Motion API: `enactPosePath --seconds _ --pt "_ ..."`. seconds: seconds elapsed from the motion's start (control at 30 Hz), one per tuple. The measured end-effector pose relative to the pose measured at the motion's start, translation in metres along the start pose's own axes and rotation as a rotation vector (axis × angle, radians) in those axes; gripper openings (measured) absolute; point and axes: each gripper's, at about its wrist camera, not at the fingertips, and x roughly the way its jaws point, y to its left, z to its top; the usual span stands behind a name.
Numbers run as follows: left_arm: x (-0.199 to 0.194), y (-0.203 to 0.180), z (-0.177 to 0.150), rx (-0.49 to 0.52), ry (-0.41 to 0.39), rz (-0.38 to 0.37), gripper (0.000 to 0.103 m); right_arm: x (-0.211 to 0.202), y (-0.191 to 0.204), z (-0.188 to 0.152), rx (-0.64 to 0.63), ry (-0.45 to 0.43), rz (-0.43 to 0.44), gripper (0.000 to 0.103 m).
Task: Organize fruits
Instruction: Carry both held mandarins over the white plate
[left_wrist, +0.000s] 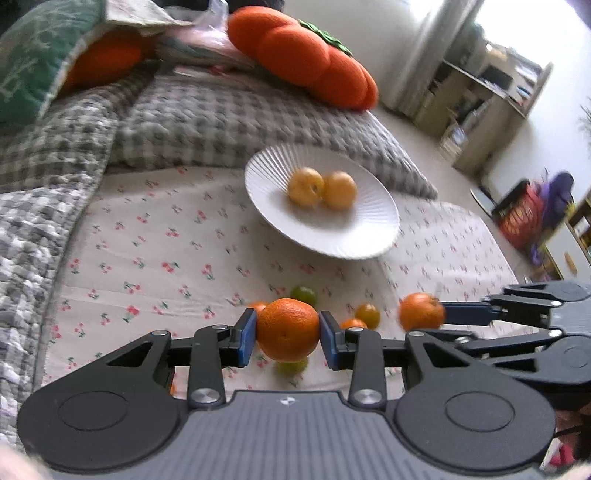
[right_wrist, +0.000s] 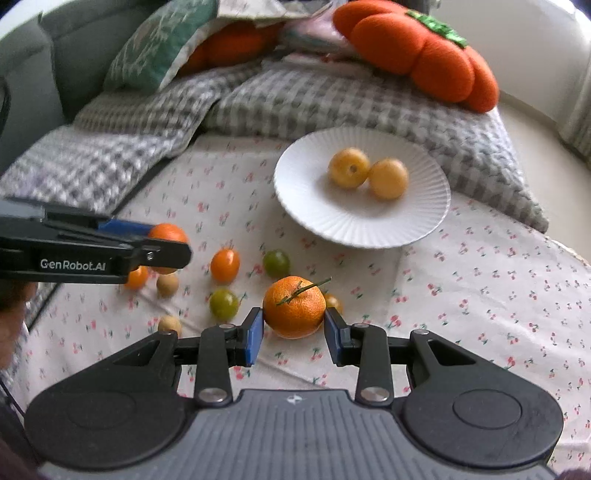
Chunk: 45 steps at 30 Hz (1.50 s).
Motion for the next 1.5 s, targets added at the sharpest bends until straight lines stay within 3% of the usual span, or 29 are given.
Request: enactPosePath --seconds 0.2,0.53,1.0,1.3,1.5 --pt "-0.003 0.003 0.005 -0.043 -0.048 0.018 0.029 -0.011 -0.022 0.010 0.063 -0.052 -0.019 0.032" --pt "0.005 -0.013 0.022 -0.067 -0.082 -0.022 0.029 -0.003 -0.037 0.017 0.088 -0.061 -0.053 0.032" --pt "0.045 -0.042 0.055 -0.051 -0.067 -0.017 0.029 0.021 -0.048 0.029 0.061 -0.078 -0.038 0.032" --pt "0.083 -0.046 0.076 -0.026 -0.035 0.004 0.029 0.038 -0.070 0.041 0.090 -0.090 -0.068 0.032" --pt "0.098 -0.041 0.086 -0.018 -0.022 0.025 0.029 0.049 -0.071 0.046 0.041 -0.092 -0.069 0.032"
